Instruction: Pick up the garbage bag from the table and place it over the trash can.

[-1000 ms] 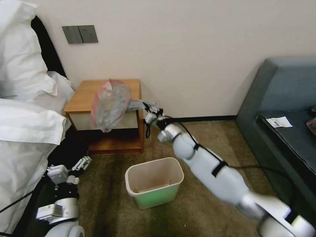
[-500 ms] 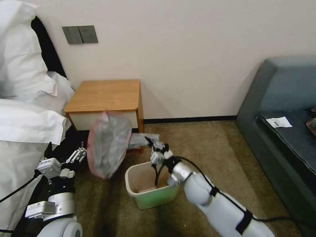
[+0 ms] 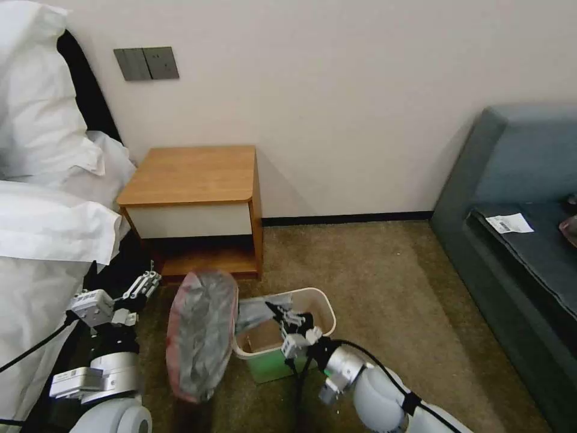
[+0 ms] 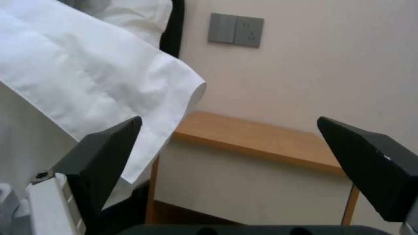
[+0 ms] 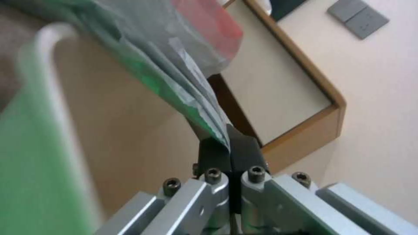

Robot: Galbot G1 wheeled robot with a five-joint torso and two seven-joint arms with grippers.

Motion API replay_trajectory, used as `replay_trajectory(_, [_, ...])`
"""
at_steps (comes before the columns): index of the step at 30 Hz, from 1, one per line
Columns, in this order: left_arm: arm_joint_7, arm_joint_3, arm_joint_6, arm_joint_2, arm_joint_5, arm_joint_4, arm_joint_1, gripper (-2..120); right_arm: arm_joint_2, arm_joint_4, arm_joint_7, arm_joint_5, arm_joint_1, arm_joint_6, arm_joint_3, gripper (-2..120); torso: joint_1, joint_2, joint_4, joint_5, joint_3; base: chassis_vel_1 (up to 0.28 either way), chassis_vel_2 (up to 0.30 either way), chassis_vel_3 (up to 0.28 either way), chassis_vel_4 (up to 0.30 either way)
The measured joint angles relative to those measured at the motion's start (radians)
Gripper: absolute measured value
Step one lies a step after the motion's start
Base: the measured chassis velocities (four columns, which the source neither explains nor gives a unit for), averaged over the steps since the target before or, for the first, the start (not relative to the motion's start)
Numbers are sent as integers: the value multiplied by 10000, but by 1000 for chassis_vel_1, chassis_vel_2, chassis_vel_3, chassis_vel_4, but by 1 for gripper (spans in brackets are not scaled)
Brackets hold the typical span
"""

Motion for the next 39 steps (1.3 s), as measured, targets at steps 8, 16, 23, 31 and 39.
replay_trajectory(8, [0,83,-3,-23,165,57,-57,100,-63,-101,8,79,-151,131,173,0,0,0,1,-1,0,0,0,0,0])
replay_trajectory(16, [5,108,-3,-43,275,105,-55,100,-42,-207,-120,429,-9,157,173,0,0,0,1,-1,0,0,0,0,0])
replay_trajectory(23, [22,144,-3,-52,323,187,-80,100,-259,165,-543,856,0,191,285,10,0,-2,1,0,1,0,0,0,0])
replay_trajectory(31, [51,232,-31,36,343,732,-279,100,-1028,1184,-1330,2601,-192,-362,606,41,0,-2,1,-2,1,0,0,0,0])
replay_trajectory(39, [-232,773,15,1286,170,1457,-356,99,-1559,1565,-1932,3848,-150,-625,1020,69,0,-2,-1,-2,1,0,0,0,0])
